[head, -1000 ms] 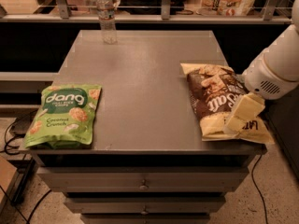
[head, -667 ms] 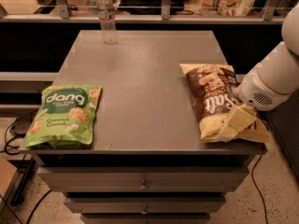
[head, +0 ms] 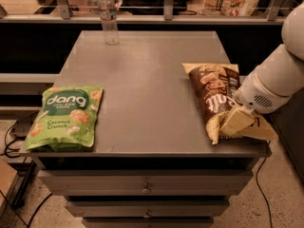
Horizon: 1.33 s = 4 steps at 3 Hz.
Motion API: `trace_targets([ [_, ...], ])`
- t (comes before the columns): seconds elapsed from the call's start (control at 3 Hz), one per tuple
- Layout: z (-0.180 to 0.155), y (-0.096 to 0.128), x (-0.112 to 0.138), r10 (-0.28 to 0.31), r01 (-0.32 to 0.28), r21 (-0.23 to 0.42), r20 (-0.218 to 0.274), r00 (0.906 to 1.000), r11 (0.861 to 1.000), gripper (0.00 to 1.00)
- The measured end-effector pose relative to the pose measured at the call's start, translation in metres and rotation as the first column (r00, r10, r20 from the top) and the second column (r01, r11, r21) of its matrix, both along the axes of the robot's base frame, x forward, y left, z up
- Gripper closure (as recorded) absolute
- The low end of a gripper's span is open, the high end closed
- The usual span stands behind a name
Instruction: Move brown chip bag near green rice chip bag
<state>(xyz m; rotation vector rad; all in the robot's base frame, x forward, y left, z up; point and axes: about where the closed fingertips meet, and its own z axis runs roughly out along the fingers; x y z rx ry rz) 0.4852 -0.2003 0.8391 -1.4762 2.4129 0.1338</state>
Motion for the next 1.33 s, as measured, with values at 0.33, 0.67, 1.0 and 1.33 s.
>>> trace_targets([
  [0.33,0.004,0.0,0.0,0.0,0.0,0.0,0.0,1.0,1.0,0.93],
  [0.67,0.007,0.002,0.0,0.007,-0.007,0.001,0.008,0.9999,1.0,1.0],
  [1.0,0.086,0.051,0.004,0.161,-0.165,0.007,0.188,0.9688,0.986,1.0],
  [1.33,0.185,0.11,0.0,0.334,-0.364,0.004,0.387,0.8593,0.931,1.0],
])
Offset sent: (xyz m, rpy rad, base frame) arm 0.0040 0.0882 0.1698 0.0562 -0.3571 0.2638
